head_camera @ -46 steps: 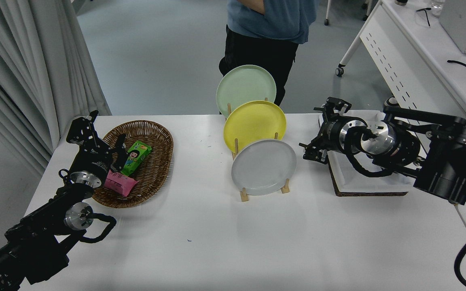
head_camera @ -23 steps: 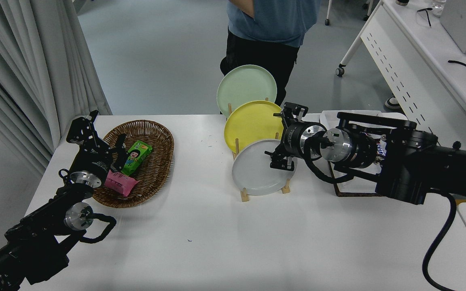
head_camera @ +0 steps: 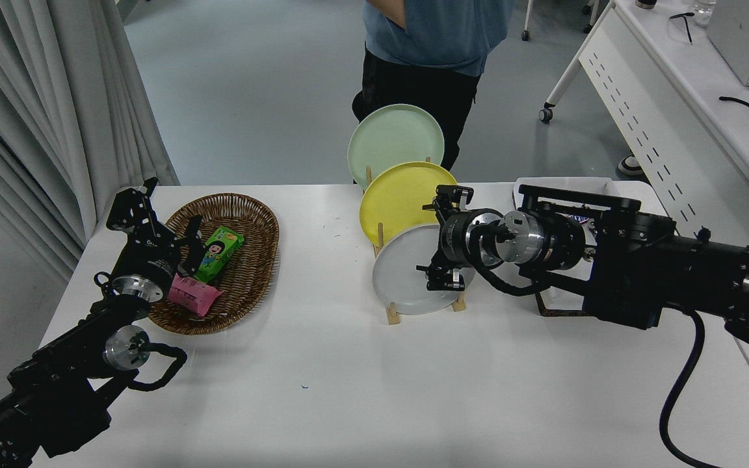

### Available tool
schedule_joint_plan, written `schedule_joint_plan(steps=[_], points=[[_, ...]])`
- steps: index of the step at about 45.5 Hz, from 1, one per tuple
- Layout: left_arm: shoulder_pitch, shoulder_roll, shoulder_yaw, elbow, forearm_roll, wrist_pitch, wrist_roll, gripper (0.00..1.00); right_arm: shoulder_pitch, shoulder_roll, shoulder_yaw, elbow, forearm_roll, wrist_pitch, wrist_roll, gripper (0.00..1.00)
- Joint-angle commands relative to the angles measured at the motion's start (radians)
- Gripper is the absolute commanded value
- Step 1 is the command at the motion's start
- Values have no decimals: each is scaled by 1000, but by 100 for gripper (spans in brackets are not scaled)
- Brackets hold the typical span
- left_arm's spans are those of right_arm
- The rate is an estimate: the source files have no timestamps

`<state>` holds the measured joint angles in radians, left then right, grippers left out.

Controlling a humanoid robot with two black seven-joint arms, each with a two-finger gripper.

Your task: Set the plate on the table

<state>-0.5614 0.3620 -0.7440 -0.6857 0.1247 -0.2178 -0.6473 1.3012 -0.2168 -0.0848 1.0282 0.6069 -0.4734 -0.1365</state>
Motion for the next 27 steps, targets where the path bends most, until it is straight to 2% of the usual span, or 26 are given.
schedule_joint_plan(steps=[1, 21, 27], points=[[0, 0, 0, 0, 1, 0, 0, 100, 0, 8, 7, -53, -85, 2, -8, 100], [0, 0, 0, 0, 0, 0, 0, 100, 9, 7, 5, -57, -110, 12, -8, 97], [0, 0, 0, 0, 0, 0, 0, 100, 6, 7, 3, -59, -110, 13, -9, 86]])
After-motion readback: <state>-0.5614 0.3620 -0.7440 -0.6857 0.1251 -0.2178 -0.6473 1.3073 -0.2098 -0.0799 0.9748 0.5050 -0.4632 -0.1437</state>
